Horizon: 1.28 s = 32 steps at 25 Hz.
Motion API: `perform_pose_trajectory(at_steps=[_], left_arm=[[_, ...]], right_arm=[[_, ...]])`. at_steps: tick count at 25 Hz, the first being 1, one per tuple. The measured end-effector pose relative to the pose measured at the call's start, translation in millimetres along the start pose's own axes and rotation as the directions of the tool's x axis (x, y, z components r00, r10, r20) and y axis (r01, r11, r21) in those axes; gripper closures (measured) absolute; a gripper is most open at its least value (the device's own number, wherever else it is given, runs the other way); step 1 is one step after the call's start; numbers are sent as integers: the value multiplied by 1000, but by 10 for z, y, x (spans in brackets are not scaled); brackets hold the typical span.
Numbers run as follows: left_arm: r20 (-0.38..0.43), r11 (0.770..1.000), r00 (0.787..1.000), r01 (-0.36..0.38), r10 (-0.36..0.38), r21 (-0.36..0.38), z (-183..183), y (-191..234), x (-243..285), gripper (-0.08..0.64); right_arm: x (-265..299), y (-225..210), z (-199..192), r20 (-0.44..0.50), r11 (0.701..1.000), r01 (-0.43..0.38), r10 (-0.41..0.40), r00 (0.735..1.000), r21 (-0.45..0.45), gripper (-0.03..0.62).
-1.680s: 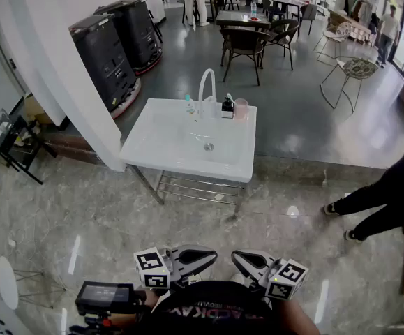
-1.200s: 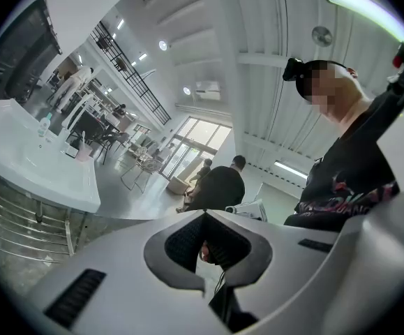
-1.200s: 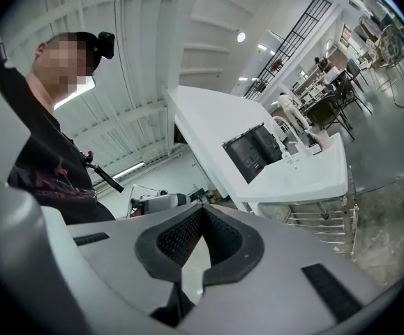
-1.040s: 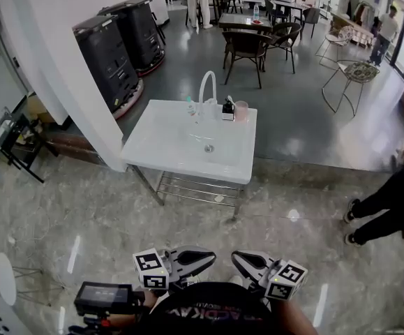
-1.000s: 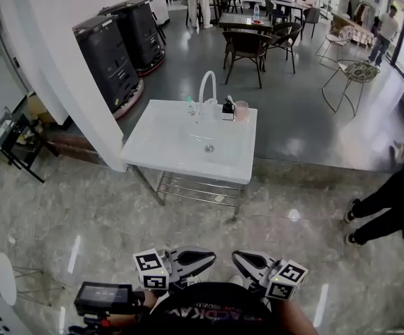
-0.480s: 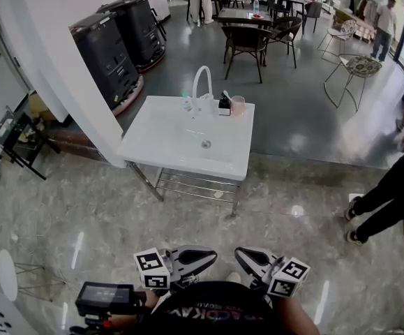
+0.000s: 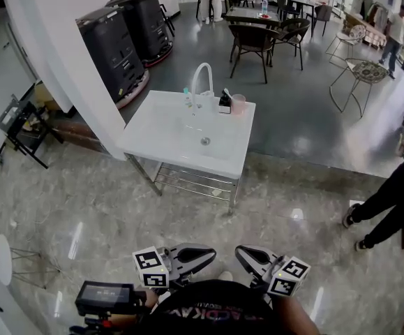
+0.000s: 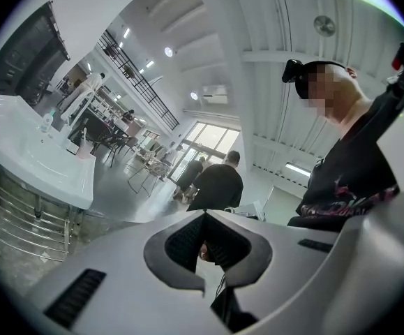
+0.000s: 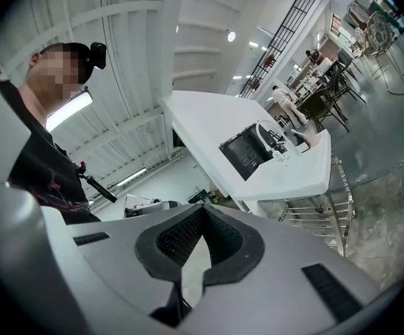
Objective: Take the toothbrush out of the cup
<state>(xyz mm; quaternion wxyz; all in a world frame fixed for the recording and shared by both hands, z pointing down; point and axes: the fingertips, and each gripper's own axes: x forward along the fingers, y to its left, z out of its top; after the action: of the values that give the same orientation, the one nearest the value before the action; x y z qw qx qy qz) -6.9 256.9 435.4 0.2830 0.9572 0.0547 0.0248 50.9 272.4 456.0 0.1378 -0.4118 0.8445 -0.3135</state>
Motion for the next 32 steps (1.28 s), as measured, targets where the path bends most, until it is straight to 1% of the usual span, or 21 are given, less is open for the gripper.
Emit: perform_pose_trajectory(at_steps=[8,15,19,24,27,32], left_arm=[[23,999,999,-50,50,-3,-37,-81,97,552],[5,998,998,-65,65,-7,-74,-93,137,552],[-9,999,999,-54,54,-8,-58,-28,183,552],[-23,1000,999,-24,24,-13,-4,108,245,552],[-31,1000,1000,-7,6,-16,39,250,239,552],[-34,1000,999,25,-25,-17,231,466,149,552]], right_arm=[[-145,-44,15,-9,999,-44,44,999,6,583],[-171,-84,15,-4,998,-56,56,998,11,583],[-160,-153,34,7,999,-46,46,999,18,582],[-119,-285,95,23,1000,-11,10,1000,25,583],[-21,-371,123,32,1000,10,-11,999,26,583],[248,-436,245,43,999,40,-41,998,25,583]])
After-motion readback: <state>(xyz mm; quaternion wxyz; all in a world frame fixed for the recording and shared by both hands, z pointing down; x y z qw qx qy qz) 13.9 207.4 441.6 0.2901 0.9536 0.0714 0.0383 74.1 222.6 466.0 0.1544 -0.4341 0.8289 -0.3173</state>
